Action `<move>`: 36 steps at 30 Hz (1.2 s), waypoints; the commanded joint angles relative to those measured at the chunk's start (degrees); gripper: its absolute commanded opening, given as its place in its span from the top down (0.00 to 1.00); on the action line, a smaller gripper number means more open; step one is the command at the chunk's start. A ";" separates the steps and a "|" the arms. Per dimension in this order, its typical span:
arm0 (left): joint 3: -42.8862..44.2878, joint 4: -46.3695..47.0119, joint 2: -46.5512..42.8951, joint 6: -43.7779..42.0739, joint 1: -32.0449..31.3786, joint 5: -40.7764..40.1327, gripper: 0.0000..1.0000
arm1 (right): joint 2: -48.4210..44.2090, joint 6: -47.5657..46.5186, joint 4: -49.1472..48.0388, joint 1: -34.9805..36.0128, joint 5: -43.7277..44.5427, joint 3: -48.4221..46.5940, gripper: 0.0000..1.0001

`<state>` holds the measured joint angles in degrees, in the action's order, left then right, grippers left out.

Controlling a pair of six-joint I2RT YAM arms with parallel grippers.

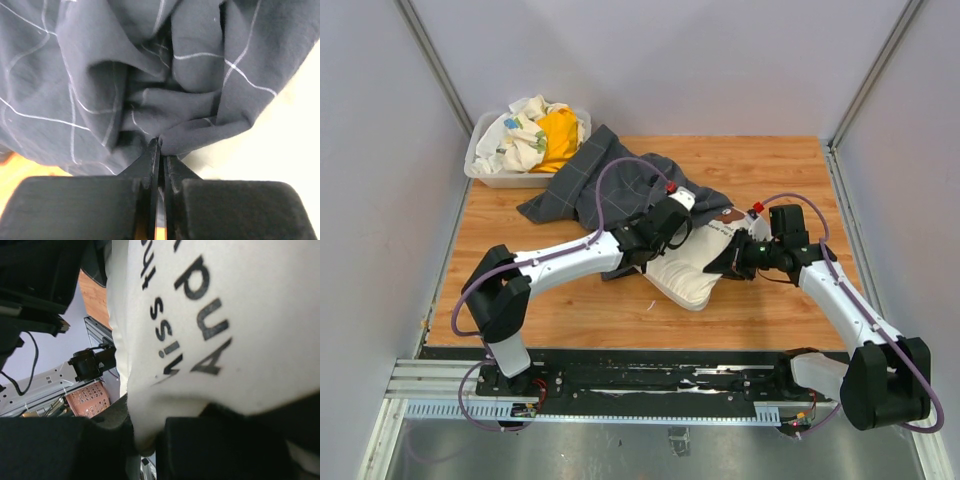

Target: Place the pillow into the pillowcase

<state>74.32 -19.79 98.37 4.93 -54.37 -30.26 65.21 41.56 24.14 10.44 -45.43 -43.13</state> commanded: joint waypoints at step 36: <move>43.60 -28.29 0.76 23.95 -1.66 39.59 1.00 | -8.43 6.34 -27.27 3.16 7.95 -0.97 0.99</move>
<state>114.76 -53.21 101.62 25.65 -53.87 0.62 56.23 48.77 5.34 12.27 -38.98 -44.23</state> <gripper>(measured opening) 0.020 0.098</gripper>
